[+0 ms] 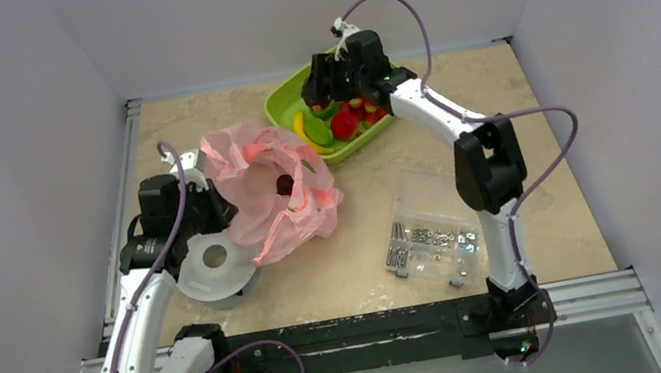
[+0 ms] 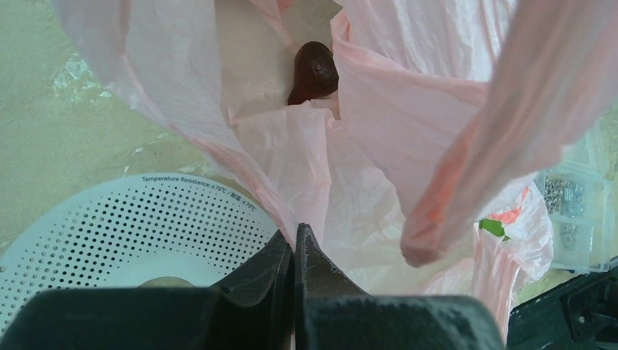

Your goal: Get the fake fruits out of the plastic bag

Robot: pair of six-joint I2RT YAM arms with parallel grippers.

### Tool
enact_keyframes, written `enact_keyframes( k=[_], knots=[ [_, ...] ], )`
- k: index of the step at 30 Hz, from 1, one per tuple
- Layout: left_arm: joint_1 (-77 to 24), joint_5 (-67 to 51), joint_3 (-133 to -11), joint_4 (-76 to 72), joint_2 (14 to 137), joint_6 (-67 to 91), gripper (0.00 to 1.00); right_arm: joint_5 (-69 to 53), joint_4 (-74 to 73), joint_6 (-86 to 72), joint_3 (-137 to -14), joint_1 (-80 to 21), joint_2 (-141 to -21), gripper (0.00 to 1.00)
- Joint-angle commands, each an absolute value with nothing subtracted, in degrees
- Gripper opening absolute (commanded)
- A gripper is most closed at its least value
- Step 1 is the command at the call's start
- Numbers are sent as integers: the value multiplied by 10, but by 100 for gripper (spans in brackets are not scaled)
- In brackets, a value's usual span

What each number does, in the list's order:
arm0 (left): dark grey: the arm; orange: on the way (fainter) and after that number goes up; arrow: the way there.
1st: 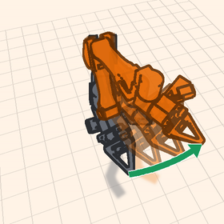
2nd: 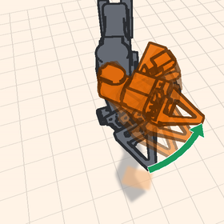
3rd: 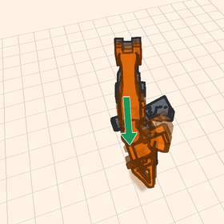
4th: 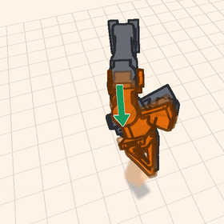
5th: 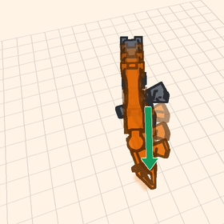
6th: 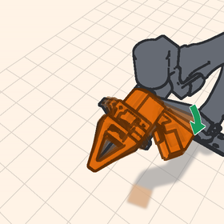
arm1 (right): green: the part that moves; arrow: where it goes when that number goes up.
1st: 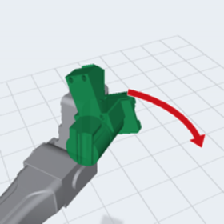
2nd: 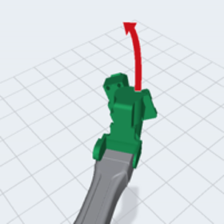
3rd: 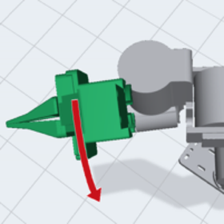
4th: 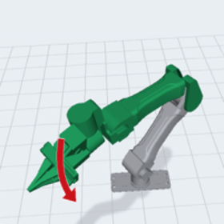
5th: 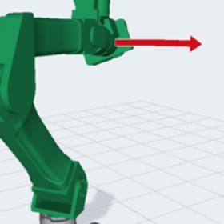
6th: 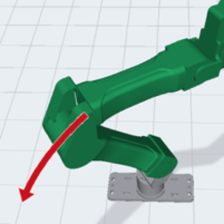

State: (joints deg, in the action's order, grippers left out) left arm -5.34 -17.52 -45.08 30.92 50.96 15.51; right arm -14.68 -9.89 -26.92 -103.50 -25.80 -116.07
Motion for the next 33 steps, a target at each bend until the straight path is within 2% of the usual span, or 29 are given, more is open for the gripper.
enact_keyframes(
  k=[1,5,9,11,17,23,28,33],
  knots=[
    [-62,-173,-444,294,497,145,0,-50,-138,-184,-1095,-257,-1232,22],
    [-71,-172,-443,291,490,143,0,-36,-136,-166,-1114,-256,-1266,34],
    [-79,-179,-443,288,489,139,0,-10,-128,-168,-1103,-257,-1270,68],
    [-84,-188,-440,279,484,139,0,-3,-137,-171,-1103,-257,-1268,79],
    [-112,-174,-436,278,470,132,0,36,-180,-146,-1104,-263,-1223,97],
    [-118,-162,-441,285,479,132,0,86,-252,-124,-1107,-274,-1166,99],
    [-118,-165,-443,285,481,133,0,100,-210,-117,-994,-306,-1060,99],
    [-120,-165,-441,285,480,134,0,18,-237,-121,-973,-319,-1005,94]
  ],
)
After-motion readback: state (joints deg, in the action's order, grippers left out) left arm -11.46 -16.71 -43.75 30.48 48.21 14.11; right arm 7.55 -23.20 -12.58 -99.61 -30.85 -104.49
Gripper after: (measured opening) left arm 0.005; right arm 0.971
